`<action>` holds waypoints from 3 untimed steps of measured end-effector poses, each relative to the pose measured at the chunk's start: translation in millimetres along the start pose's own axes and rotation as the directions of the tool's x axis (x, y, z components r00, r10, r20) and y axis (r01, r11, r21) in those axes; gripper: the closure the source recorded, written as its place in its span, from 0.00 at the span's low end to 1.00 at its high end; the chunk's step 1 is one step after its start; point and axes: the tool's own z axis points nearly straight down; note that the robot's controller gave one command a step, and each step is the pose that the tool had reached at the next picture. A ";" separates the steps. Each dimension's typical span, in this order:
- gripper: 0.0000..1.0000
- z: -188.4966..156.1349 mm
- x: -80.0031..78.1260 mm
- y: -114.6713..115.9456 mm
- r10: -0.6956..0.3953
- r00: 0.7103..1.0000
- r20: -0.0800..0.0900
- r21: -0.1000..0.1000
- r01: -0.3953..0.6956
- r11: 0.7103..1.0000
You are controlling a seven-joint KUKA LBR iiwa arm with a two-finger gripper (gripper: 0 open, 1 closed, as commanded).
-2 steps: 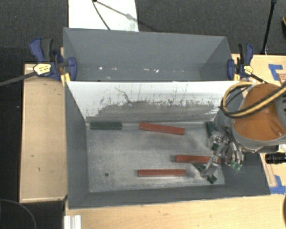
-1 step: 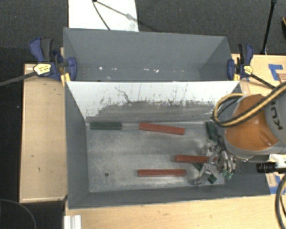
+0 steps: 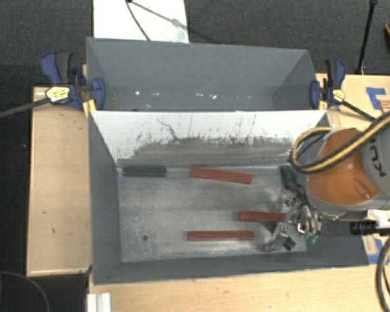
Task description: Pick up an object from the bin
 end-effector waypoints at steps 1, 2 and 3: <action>1.00 0.0 0.1 0.0 -0.003 1.000 0.000 0.000 0.003 1.000; 1.00 -13.0 -0.7 0.3 -0.010 1.000 0.004 -0.001 0.010 1.000; 1.00 -38.4 -1.3 0.7 -0.016 1.000 0.005 -0.002 0.017 1.000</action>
Offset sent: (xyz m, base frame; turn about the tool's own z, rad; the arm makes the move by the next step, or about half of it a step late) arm 0.0000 0.0000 0.0000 0.0000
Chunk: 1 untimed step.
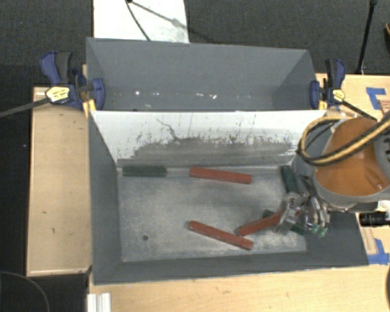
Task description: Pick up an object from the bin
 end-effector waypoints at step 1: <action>1.00 -53.6 -1.9 0.7 -0.010 1.000 0.002 -0.001 0.010 1.000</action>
Offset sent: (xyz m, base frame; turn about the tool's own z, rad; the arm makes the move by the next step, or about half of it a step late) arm 0.0000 0.0002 0.0506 0.0000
